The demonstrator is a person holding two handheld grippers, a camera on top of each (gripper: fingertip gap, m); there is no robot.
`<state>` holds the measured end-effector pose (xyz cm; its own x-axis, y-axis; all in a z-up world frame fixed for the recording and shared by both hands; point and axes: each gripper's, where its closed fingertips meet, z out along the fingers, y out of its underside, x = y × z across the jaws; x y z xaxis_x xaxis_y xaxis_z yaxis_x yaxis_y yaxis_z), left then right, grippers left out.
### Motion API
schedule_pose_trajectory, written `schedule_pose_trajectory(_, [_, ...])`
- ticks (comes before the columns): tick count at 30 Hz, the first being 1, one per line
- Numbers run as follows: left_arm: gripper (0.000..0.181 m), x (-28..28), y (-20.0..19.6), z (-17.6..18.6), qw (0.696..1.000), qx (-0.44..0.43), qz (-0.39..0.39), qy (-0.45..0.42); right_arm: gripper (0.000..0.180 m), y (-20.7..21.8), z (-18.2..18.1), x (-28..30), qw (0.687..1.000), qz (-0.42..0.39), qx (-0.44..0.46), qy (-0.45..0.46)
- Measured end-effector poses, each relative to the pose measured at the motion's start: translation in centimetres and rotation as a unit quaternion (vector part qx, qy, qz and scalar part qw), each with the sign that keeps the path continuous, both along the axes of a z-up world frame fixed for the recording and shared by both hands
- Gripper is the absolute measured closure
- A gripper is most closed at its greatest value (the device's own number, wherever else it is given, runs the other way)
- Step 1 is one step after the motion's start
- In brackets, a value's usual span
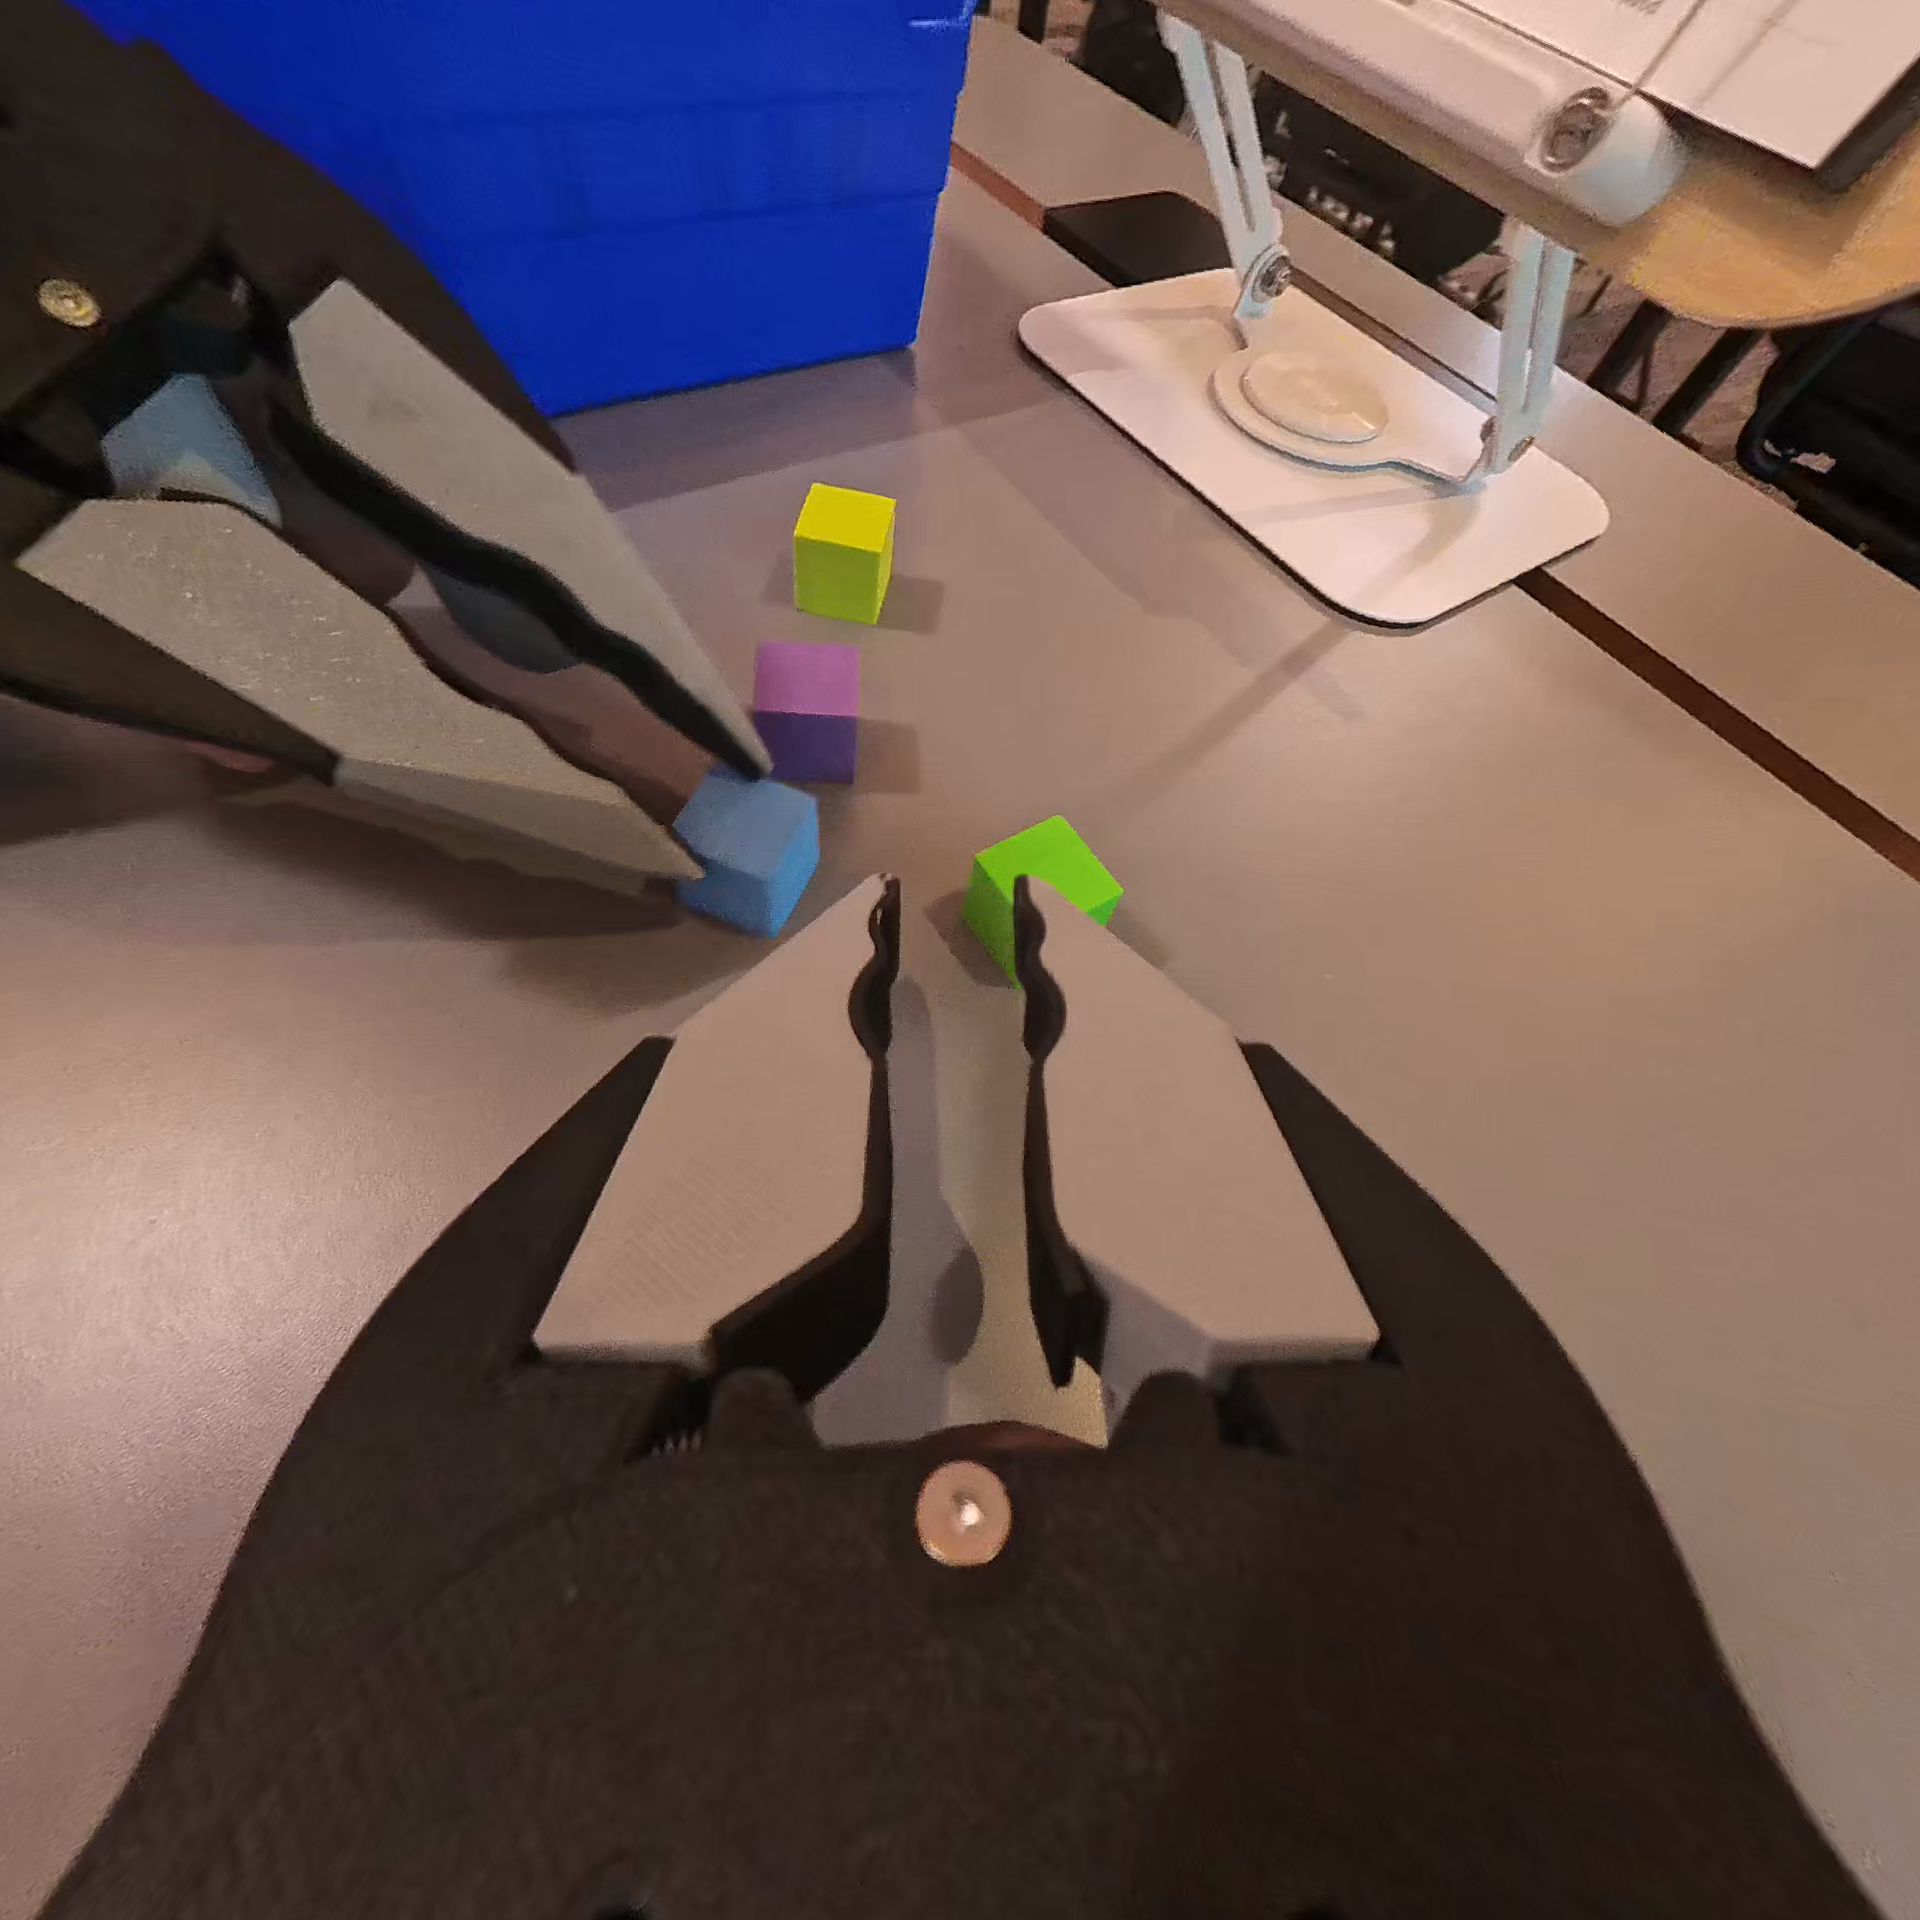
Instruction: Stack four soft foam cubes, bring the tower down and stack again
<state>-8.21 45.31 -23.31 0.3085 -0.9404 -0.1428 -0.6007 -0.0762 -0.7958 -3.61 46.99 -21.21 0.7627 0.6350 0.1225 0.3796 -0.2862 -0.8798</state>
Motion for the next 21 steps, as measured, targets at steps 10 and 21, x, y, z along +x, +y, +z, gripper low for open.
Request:
schedule_pose_trajectory(10, [0.152,0.1,-1.3,0.6,0.999,-0.007,-0.033,0.004,0.153,0.7,0.2,1.5,0.998,-0.018,-0.022,0.057])
schedule_pose_trajectory(21, [0.149,-0.5,2.2,3.0,0.996,0.022,0.065,-0.064,0.145,0.4,1.7,2.5,0.996,-0.014,-0.018,0.090])
